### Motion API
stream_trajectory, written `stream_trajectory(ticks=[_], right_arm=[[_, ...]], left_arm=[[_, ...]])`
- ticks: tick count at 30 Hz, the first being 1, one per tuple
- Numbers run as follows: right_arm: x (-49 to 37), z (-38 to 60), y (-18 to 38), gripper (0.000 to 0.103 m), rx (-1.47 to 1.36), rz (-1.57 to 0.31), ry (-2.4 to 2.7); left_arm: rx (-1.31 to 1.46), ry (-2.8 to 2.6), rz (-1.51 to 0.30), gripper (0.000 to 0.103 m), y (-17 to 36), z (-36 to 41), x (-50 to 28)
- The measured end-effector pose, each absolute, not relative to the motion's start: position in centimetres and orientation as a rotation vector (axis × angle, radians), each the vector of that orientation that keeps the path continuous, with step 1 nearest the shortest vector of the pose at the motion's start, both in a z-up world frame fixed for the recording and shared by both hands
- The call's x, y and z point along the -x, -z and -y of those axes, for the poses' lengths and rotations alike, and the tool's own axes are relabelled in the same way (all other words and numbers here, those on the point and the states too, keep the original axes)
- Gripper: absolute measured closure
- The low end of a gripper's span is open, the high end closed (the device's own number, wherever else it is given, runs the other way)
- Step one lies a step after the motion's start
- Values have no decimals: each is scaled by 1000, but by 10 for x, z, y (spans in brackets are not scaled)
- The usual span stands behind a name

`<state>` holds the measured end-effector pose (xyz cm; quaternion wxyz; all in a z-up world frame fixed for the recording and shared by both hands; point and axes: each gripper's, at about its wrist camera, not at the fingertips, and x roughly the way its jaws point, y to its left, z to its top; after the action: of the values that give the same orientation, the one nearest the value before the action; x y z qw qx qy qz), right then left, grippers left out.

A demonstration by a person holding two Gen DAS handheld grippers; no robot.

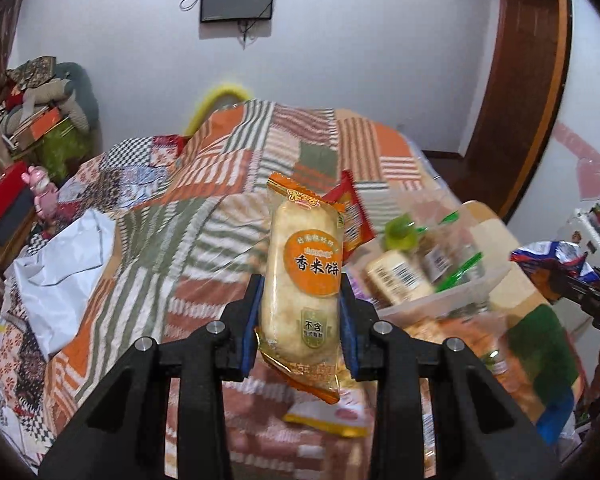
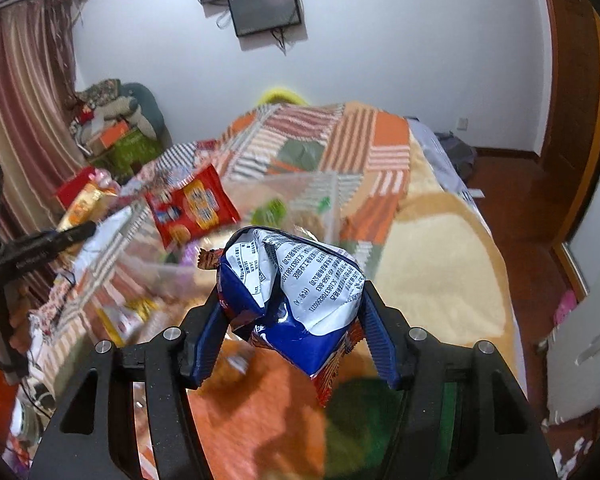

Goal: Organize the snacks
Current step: 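Lower the bun pack into the box with left tool while right drops the blue-white packet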

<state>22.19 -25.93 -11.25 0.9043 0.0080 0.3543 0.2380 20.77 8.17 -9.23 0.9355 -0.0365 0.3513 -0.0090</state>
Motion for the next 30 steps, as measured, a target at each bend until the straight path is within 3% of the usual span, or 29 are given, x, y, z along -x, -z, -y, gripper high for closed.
stream_trajectory(ticks=[14, 30], right_arm=[[-259, 213, 103, 44, -18, -668, -578], [-297, 184, 143, 44, -4, -817, -603]], left_arm=[[93, 98, -739, 69, 97, -48, -249], [122, 137, -883, 69, 143, -33, -302]])
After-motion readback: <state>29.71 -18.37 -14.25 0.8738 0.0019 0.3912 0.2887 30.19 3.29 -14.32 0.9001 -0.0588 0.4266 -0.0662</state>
